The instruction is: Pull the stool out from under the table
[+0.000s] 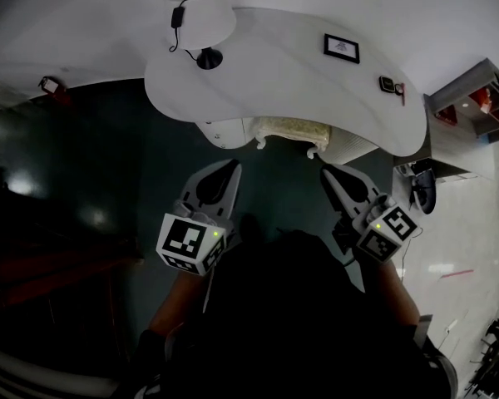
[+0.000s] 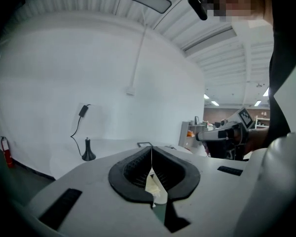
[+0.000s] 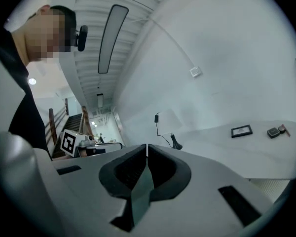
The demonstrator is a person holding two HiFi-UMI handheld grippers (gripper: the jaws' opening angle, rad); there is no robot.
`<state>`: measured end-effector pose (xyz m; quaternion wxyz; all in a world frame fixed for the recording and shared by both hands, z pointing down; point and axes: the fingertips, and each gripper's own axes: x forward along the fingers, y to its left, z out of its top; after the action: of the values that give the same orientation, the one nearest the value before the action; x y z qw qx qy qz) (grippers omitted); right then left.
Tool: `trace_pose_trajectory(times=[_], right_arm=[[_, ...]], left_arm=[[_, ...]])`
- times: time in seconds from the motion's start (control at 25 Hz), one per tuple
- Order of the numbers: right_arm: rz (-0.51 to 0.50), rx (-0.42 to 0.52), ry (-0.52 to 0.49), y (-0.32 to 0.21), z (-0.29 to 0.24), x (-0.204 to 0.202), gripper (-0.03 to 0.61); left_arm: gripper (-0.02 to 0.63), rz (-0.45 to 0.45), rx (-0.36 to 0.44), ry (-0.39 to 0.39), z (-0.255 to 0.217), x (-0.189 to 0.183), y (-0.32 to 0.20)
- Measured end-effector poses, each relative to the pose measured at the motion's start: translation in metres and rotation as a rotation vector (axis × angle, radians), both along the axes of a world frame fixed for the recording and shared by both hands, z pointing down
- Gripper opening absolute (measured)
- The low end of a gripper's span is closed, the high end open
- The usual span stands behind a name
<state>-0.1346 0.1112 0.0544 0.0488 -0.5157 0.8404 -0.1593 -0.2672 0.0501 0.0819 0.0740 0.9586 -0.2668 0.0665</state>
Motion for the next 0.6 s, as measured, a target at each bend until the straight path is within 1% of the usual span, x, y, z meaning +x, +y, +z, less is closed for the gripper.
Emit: trace_pose_trajectory(times=[0.12, 0.24, 0.32, 0.44, 0.6], right_arm=[[0.019, -0.006, 0.001, -0.019, 0.002, -0.009, 0.018], [0.043, -0.011, 0.031, -0.030, 0.007, -0.007, 0.018], [0.061, -0.014, 0.040, -0.037, 0.010, 0.000, 0.018], [0.086, -0.011, 0.020, -0.050, 0.011, 0.015, 0.020], [0.121, -0.046, 0.050, -0.057, 0.029, 0.045, 0.018]], left_arm=[[0.014, 0.055, -0.008, -0.014, 0.007, -0.004, -0.023], [0.014, 0.100, -0.047, -0.006, 0.015, 0.002, -0.037], [0.014, 0.125, -0.066, -0.012, 0.020, 0.009, -0.043], [0.014, 0.150, -0.085, -0.017, 0.022, 0.026, -0.054], [0.014, 0.168, -0.100, -0.020, 0.027, 0.052, -0.062]])
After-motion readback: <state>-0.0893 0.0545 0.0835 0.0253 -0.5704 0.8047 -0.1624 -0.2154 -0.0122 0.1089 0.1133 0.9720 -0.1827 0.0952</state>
